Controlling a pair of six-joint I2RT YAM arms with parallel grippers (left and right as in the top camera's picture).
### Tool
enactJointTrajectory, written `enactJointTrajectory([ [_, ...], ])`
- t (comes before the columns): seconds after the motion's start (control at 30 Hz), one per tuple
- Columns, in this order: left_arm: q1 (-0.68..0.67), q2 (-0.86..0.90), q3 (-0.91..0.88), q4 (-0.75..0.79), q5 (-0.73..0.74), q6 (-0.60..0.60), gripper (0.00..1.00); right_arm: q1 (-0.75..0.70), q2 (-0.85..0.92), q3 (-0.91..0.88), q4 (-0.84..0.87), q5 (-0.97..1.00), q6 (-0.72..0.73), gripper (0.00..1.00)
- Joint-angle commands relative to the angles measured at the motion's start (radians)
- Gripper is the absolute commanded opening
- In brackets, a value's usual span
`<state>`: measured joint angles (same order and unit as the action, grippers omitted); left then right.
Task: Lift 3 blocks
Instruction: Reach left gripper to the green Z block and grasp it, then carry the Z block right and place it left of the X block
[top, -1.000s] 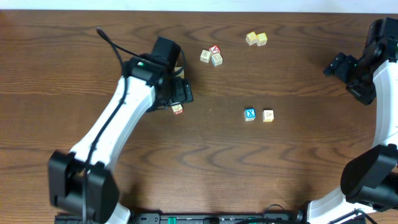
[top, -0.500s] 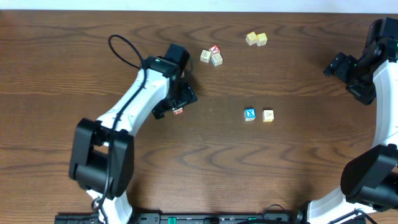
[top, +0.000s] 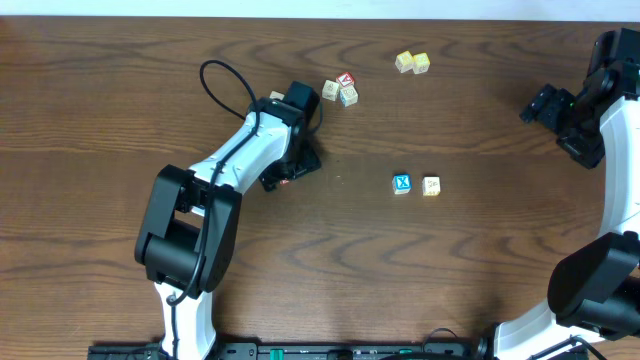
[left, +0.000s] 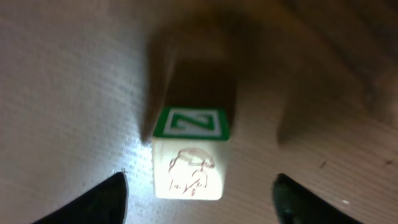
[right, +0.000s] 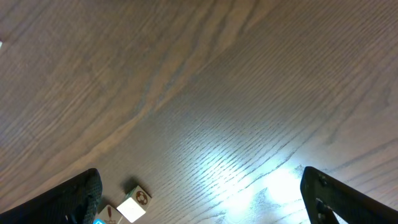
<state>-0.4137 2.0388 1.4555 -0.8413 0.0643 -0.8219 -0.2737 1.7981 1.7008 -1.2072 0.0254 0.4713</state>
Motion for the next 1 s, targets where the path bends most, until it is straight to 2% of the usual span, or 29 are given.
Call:
enactJointTrajectory([
  [0.0, 0.013, 0.003, 0.005, 0.026, -0.032, -0.003, 0.71, -0.013, 0.005, 0.001, 0.000, 0.000, 0.014, 0.99],
  [0.17, 0.012, 0.016, 0.003, 0.052, -0.063, 0.001, 0.63, -0.013, 0.005, 0.000, 0.000, 0.000, 0.014, 0.99],
  [0.37, 0.012, 0.062, -0.001, 0.066, -0.076, 0.040, 0.62, -0.013, 0.005, 0.001, 0.000, 0.000, 0.014, 0.99],
  [0.5, 0.012, 0.064, -0.001, 0.067, -0.074, 0.066, 0.57, -0.013, 0.005, 0.001, 0.000, 0.000, 0.014, 0.99],
  [0.67, 0.016, 0.064, -0.001, 0.067, -0.077, 0.066, 0.41, -0.013, 0.005, 0.001, 0.000, 0.000, 0.014, 0.99],
  [0.73, 0.016, 0.063, -0.001, 0.066, -0.076, 0.071, 0.38, -0.013, 0.005, 0.001, 0.000, 0.000, 0.014, 0.99],
  [0.77, 0.016, 0.059, 0.000, 0.066, -0.075, 0.086, 0.37, -0.013, 0.005, 0.001, -0.001, 0.000, 0.014, 0.99],
  [0.87, 0.016, 0.041, 0.000, 0.065, -0.039, 0.161, 0.28, -0.013, 0.005, 0.001, 0.000, 0.000, 0.014, 0.99],
  [0.97, 0.015, 0.015, 0.000, 0.064, 0.034, 0.230, 0.27, -0.013, 0.005, 0.001, 0.000, 0.000, 0.014, 0.99],
])
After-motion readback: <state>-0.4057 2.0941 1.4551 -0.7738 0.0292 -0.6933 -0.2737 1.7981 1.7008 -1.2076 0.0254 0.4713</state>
